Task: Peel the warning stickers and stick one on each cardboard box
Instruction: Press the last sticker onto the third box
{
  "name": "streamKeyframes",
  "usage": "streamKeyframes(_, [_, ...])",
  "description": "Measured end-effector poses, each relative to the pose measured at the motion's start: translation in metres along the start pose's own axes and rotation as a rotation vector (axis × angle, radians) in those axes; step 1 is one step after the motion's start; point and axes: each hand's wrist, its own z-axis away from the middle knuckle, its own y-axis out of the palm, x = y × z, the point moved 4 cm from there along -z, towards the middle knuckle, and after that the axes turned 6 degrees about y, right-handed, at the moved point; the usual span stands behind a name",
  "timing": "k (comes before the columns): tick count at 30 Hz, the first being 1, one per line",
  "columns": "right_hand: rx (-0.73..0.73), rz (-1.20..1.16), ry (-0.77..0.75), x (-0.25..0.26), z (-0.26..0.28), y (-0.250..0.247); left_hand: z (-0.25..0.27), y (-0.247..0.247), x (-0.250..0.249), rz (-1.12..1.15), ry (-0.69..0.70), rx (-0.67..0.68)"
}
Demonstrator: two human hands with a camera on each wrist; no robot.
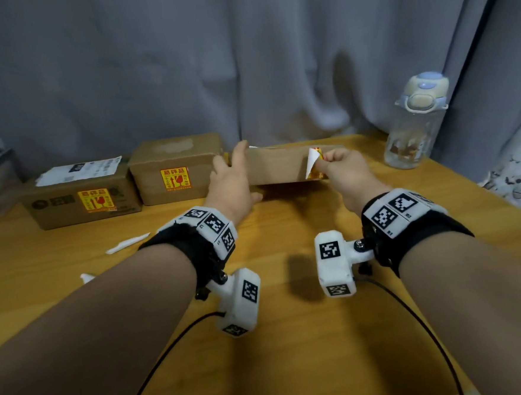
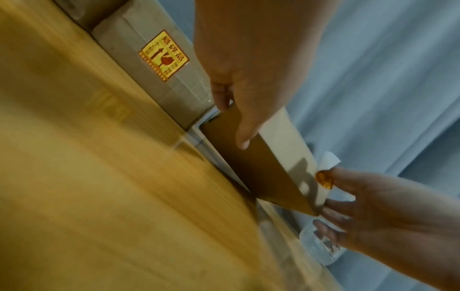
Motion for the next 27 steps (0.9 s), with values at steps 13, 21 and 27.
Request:
streamKeyframes(13, [-0.074,0.223,-0.265,0.042,0.053,0.014,0.024,-0.037,0.001,-0.272,0.351,-0.025])
streamKeyframes(21, [-0.063,0.188,-0.192,0.033,0.050,0.028,0.027,-0.042,-0.002,-0.403,0.454,0.004])
streamKeyframes(27, [-0.061,0.116,-0.144,0.032,0.048,0.031,0.030,-0.042,-0.003,-0.356,0.467,0.053])
